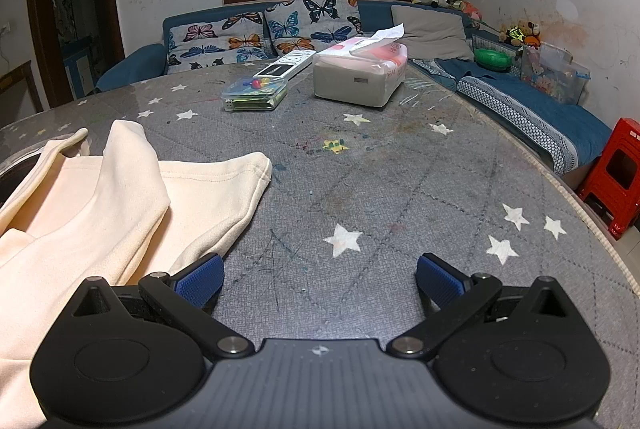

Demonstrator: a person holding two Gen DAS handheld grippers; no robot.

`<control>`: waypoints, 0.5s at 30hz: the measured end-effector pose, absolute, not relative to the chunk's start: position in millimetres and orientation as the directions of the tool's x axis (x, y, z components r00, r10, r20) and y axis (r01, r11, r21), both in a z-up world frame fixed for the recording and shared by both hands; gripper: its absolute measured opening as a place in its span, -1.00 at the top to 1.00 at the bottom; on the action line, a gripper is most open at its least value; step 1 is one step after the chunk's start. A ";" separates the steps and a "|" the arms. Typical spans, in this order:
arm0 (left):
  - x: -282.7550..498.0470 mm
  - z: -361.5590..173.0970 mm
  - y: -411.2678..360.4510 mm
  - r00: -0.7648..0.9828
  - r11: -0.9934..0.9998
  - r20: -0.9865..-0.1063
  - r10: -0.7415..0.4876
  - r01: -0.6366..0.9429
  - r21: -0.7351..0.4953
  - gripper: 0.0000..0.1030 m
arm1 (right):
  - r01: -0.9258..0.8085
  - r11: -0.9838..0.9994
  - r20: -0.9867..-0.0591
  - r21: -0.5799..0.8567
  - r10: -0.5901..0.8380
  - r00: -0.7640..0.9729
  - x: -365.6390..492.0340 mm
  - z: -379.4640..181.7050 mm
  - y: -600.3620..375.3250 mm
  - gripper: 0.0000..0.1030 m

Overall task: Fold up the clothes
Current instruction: 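Move both grippers toward the crumpled cream sweatshirt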

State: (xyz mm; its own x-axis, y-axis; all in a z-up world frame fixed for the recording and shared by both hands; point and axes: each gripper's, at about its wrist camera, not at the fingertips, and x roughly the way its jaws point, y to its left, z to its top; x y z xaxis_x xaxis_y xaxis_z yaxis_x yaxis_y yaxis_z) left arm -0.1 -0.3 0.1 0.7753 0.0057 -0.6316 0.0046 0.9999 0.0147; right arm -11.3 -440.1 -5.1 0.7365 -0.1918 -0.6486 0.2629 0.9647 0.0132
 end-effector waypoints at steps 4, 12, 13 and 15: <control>0.1 0.9 -1.9 0.769 1.000 -0.639 0.014 0.005 0.028 -1.00 | 0.263 0.965 -0.651 0.014 -0.191 0.734 -11.0 -4.9 -440.1 -1.00; 1.2 0.2 -0.9 0.769 1.000 -0.639 0.011 0.006 0.024 -1.00 | 0.263 0.965 -0.653 0.015 -0.190 0.733 -9.9 -5.2 -439.6 -1.00; 1.5 0.1 -1.1 0.769 1.000 -0.639 0.011 0.006 0.024 -1.00 | 0.263 0.965 -0.654 0.016 -0.189 0.733 -9.5 -5.1 -439.5 -1.00; 2.0 -0.2 -1.4 0.768 1.000 -0.640 0.012 0.005 0.025 -1.00 | 0.263 0.965 -0.654 0.017 -0.189 0.733 -9.3 -4.8 -439.6 -1.00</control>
State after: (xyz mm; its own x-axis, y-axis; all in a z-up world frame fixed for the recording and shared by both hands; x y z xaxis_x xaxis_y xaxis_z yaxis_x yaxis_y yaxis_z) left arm 2.0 -1.4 -0.2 0.7683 0.0116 -0.6400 0.0053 0.9997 0.0245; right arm -9.3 -439.6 -4.8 0.7326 -0.1887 -0.6540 0.2634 0.9645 0.0168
